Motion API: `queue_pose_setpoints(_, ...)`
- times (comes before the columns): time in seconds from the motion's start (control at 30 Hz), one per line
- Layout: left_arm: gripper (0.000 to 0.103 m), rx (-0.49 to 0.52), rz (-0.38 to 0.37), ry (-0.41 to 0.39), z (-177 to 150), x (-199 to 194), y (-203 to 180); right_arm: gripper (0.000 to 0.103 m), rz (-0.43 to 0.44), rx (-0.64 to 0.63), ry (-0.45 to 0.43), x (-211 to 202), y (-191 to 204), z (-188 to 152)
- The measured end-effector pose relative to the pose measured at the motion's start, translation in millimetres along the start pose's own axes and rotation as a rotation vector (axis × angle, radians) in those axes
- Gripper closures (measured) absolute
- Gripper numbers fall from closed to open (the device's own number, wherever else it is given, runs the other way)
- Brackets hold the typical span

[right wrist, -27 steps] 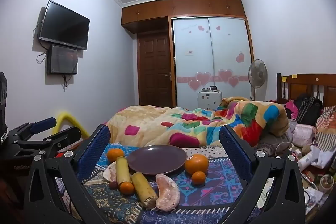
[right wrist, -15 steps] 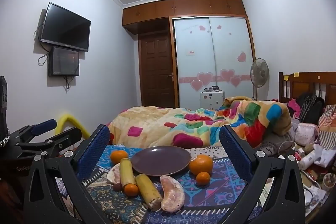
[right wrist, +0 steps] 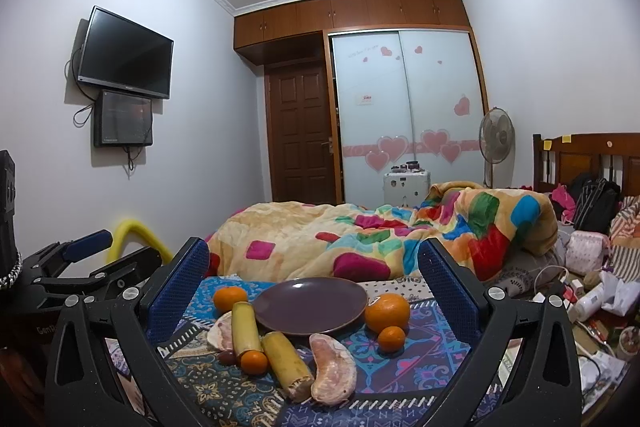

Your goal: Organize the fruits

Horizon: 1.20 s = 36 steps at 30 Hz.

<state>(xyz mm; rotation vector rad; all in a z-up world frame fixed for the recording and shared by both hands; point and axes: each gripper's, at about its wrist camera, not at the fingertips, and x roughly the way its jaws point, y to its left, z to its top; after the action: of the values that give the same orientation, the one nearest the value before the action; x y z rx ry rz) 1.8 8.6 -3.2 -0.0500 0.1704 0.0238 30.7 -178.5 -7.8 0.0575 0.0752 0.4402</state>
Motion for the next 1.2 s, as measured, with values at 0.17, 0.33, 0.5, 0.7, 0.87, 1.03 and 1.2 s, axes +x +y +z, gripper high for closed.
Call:
queue_pose_setpoints(0.17,0.0,0.004,0.001,-0.001,1.0,-1.3,-1.6,0.0,0.003,0.004,-0.002,-0.1,-0.4,-0.5)
queue_pose_setpoints(0.33,0.0,0.008,-0.002,-0.001,0.8,-0.8,-2.8,0.0,0.005,0.004,0.0,-0.3,0.1,-0.7)
queue_pose_setpoints(0.5,0.0,0.008,0.0,-0.005,1.8,-1.5,-2.4,0.0,0.008,0.005,0.001,-0.6,0.5,-0.5)
queue_pose_setpoints(0.7,0.0,0.008,0.002,-0.006,1.7,-1.8,-2.4,0.0,0.007,0.004,0.002,-0.5,0.7,-0.2)
queue_pose_setpoints(0.87,0.0,0.01,0.002,-0.007,1.5,-1.7,-2.6,0.0,0.007,0.004,0.004,-0.1,0.6,-0.3)
queue_pose_setpoints(1.03,0.0,0.01,0.003,-0.008,2.3,-1.9,-2.7,0.0,0.007,0.011,0.007,-0.3,-0.3,-0.1)
queue_pose_setpoints(1.2,0.0,0.011,0.005,-0.008,3.4,-1.0,-3.1,0.0,0.007,0.009,0.007,-0.3,-0.7,0.1)
